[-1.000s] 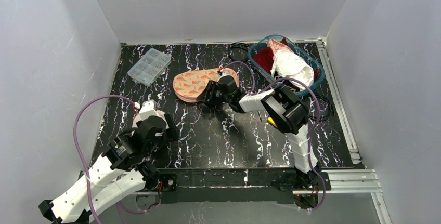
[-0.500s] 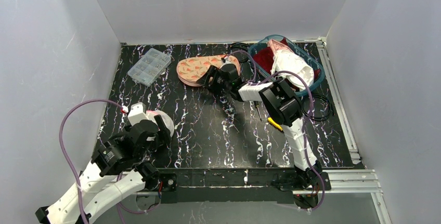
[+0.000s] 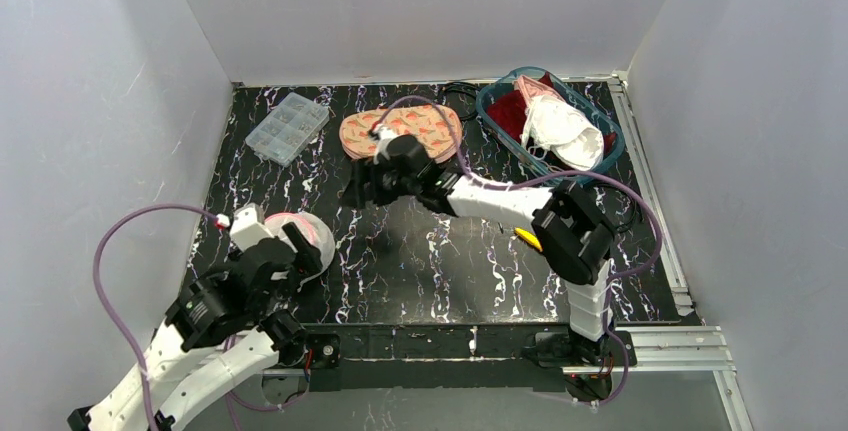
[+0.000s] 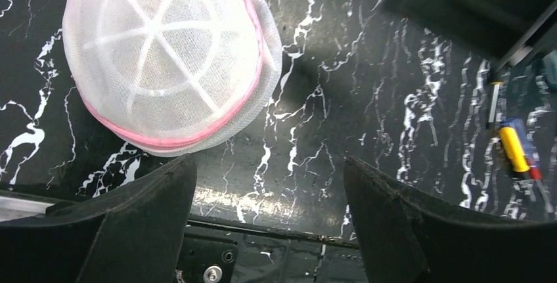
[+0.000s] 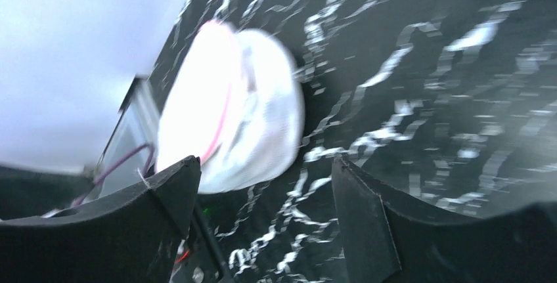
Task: Unzip the laundry bag and remove the bra
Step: Move the laundry bag to the center of the board.
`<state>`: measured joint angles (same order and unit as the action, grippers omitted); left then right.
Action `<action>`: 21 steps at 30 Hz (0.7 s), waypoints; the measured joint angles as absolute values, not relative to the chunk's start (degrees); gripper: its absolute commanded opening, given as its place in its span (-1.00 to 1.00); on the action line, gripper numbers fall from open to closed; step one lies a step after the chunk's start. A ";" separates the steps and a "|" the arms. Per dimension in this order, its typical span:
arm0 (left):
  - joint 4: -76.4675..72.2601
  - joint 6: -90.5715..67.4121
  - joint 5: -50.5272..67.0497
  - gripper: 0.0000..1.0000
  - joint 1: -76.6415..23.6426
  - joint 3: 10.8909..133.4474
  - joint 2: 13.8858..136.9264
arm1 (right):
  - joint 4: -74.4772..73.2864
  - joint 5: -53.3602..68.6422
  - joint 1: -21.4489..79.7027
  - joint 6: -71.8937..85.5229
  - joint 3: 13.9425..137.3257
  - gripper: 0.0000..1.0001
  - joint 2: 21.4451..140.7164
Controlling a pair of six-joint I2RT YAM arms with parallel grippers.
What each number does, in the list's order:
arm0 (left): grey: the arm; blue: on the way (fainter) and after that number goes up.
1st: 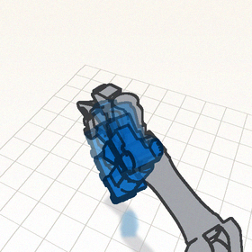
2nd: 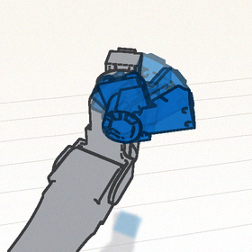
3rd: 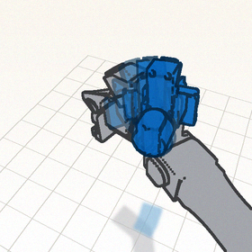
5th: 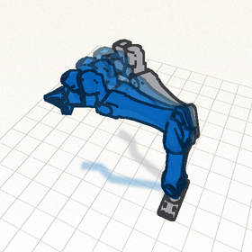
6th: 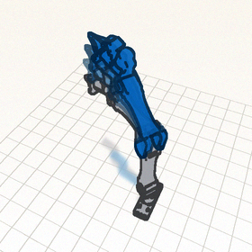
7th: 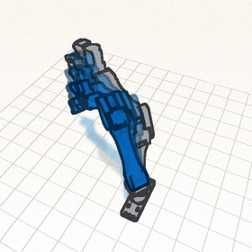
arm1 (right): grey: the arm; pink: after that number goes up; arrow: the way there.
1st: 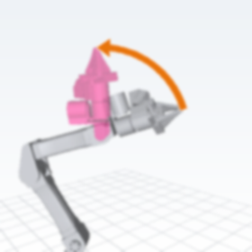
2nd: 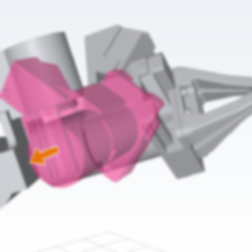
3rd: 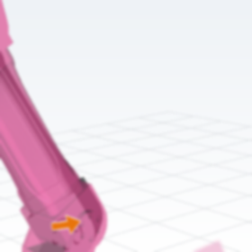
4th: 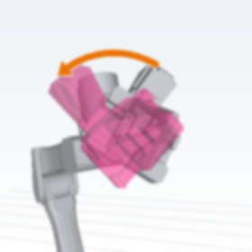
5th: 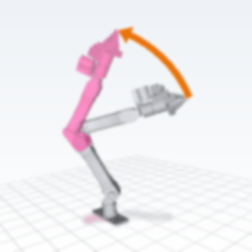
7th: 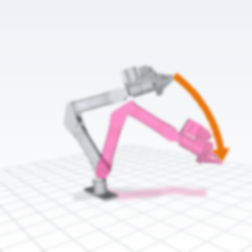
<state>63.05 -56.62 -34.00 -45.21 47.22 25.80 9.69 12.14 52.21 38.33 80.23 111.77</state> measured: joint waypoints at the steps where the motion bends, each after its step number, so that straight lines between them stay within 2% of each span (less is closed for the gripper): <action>1: 63.07 -56.47 -34.11 0.60 -45.21 47.22 24.05 | 9.06 12.82 54.28 37.45 81.03 0.56 111.59; 7: 64.93 -55.46 -35.55 0.59 -45.17 49.89 17.30 | 4.71 14.39 59.40 35.22 86.32 0.54 115.59; 16: 68.93 -55.72 -36.88 0.58 -45.17 51.53 13.30 | -4.58 10.85 62.70 31.66 106.30 0.49 130.78; 18: 69.54 -55.81 -36.88 0.58 -45.17 51.53 13.26 | -6.04 10.85 63.33 31.00 108.97 0.34 132.84; 21: 69.91 -55.99 -36.86 0.58 -45.17 51.53 13.21 | -8.56 10.85 64.34 29.76 112.25 -0.13 135.15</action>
<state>69.91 -55.99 -36.86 -45.17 51.53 13.21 -8.56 10.85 64.34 29.76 112.25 135.15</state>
